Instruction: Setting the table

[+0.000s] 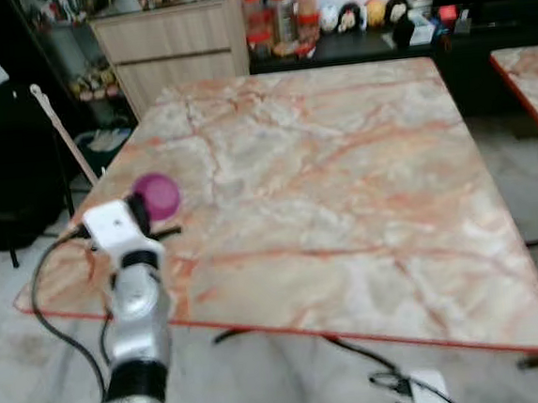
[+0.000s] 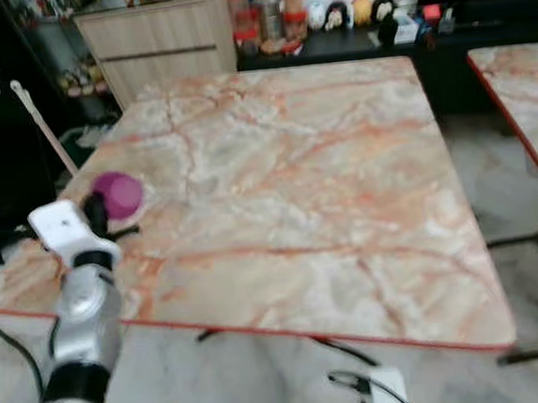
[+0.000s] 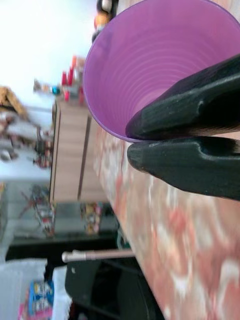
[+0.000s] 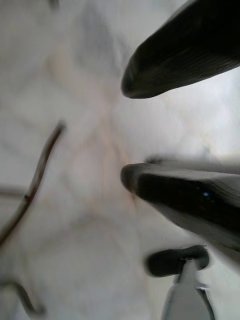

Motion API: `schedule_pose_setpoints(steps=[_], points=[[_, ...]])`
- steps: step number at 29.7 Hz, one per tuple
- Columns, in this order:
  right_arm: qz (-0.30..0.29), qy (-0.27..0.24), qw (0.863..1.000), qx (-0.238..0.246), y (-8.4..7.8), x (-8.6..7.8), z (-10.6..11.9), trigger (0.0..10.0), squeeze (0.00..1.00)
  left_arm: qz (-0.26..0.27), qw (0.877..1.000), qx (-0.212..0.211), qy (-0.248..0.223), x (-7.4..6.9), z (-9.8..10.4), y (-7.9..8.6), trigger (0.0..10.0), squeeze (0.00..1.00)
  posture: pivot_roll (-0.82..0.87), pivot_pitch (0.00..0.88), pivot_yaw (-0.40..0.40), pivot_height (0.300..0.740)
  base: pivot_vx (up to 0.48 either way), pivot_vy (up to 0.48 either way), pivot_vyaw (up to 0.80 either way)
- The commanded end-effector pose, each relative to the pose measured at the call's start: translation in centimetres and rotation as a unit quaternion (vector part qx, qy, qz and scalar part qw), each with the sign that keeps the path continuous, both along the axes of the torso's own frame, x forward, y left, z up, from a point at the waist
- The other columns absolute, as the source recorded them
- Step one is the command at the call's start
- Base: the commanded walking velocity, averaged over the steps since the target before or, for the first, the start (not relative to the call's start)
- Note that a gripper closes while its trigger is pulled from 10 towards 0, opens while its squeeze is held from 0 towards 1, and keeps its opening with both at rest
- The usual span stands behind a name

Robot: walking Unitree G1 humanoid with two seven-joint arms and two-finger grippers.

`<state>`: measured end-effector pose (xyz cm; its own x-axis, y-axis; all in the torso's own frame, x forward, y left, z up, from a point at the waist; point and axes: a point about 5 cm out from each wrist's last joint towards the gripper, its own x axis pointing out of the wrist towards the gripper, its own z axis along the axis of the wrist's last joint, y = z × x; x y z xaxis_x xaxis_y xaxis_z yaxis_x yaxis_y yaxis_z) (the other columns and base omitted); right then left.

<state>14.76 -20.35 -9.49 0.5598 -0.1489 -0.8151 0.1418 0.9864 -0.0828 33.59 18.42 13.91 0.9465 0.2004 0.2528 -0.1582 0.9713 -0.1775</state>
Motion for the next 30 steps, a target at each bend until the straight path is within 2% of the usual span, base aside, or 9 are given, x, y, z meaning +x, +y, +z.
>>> schedule_pose_setpoints(steps=[1,13,30], points=[[0.004,-0.004,1.0,0.01,1.0,0.3,0.0,10.0,0.0,0.017,1.0,0.009,-0.009,0.0,0.5,1.0,10.0,0.0,0.04,0.04,0.077,0.74,0.0,-0.424,0.0],[0.007,-0.009,1.0,0.011,1.2,0.8,0.1,10.0,0.0,0.016,1.0,0.011,-0.017,0.4,1.2,1.1,10.0,0.0,0.04,0.032,0.077,0.74,0.0,-0.426,0.0],[0.003,-0.019,1.0,0.013,1.0,1.1,0.3,10.0,0.0,-0.004,1.0,0.006,-0.023,0.4,1.4,-0.1,10.0,0.0,0.04,0.032,0.075,0.74,0.0,-0.431,0.0]])
